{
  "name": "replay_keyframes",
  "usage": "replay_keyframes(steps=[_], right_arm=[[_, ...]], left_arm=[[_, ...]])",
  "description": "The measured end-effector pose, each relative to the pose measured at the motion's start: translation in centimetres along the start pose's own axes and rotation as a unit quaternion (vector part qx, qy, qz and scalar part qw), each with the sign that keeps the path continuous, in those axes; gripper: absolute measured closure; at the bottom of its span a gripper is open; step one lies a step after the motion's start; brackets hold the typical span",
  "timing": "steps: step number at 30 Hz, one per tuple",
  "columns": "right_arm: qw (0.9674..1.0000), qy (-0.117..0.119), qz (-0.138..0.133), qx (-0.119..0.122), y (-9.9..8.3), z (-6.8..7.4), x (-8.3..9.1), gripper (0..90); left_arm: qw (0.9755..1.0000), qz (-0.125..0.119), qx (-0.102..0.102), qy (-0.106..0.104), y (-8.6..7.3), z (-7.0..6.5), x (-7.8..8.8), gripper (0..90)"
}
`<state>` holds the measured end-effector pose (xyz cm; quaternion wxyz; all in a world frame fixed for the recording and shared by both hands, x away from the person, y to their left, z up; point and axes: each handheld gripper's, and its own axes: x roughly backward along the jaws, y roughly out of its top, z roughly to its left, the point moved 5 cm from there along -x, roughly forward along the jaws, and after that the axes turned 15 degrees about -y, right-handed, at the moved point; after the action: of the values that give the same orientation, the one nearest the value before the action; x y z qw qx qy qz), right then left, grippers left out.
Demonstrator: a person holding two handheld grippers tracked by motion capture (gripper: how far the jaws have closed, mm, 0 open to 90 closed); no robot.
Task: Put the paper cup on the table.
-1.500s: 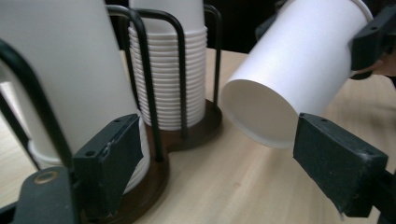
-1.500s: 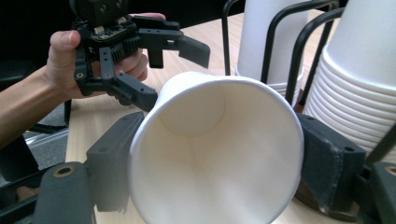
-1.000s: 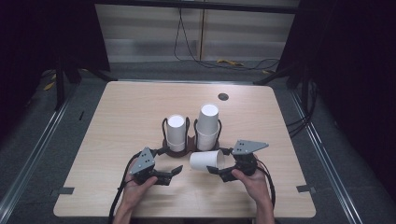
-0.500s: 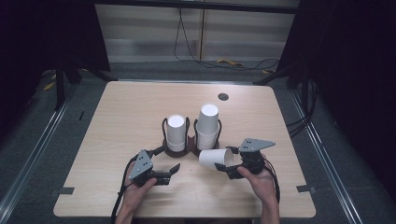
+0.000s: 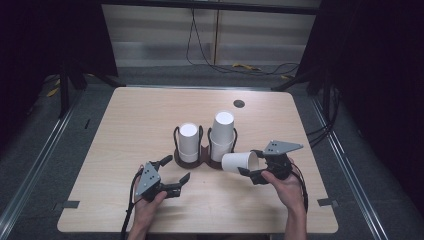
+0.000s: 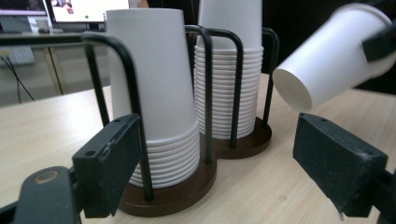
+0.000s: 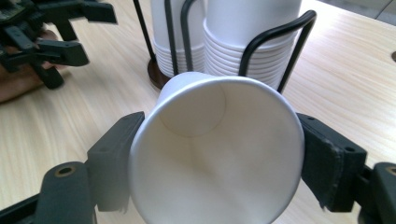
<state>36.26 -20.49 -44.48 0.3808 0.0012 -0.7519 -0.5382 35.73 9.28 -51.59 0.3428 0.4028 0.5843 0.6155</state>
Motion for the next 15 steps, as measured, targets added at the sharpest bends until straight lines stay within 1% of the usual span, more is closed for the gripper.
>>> replay_keyframes(steps=[1,2,5,6,7,9,11,12,13,14,15], right_arm=[[1.0,0.0,0.0,0.0,0.0,0.0,0.0,22.2],[1.0,-0.002,0.005,0.002,0.2,-0.1,0.2,22.2],[0.9998,-0.001,0.016,0.008,0.7,-0.5,0.7,22.1],[0.9998,-0.004,0.018,0.009,0.8,-0.8,0.8,22.1],[0.9997,-0.006,0.023,0.01,0.9,-1.0,1.0,22.1],[0.9995,-0.011,0.029,0.006,1.0,-1.8,1.2,22.2],[0.999,-0.02,0.039,0.006,1.1,-2.5,1.6,22.2],[0.9988,-0.023,0.042,0.006,1.1,-2.9,1.8,22.2],[0.9984,-0.031,0.047,0.003,1.2,-3.6,2.2,22.2],[0.9984,-0.031,0.047,0.003,1.2,-3.6,2.2,22.2],[0.9981,-0.035,0.051,0.003,1.3,-3.9,2.3,22.2]], left_arm=[[0.9999,0.007,-0.008,0.007,0.0,-0.2,-0.1,15.7],[0.9999,0.007,-0.006,0.011,0.0,-0.3,-0.2,15.7],[0.9999,-0.002,0.012,0.001,0.0,0.0,-0.1,15.7],[0.9999,-0.003,0.014,-0.003,0.0,0.0,0.0,15.7],[0.9999,-0.002,0.013,-0.003,0.0,0.0,0.0,15.7],[1.0,-0.001,0.005,-0.002,0.0,-0.2,-0.1,15.7],[1.0,0.001,0.0,-0.001,0.0,-0.2,-0.1,15.6],[1.0,-0.002,0.005,0.0,0.0,-0.2,-0.1,15.6],[1.0,-0.001,0.007,-0.004,0.0,-0.1,-0.1,15.7],[0.9999,-0.003,0.01,-0.004,0.0,-0.1,0.0,15.7],[0.9999,-0.005,0.011,-0.005,0.0,-0.1,0.0,15.6]])
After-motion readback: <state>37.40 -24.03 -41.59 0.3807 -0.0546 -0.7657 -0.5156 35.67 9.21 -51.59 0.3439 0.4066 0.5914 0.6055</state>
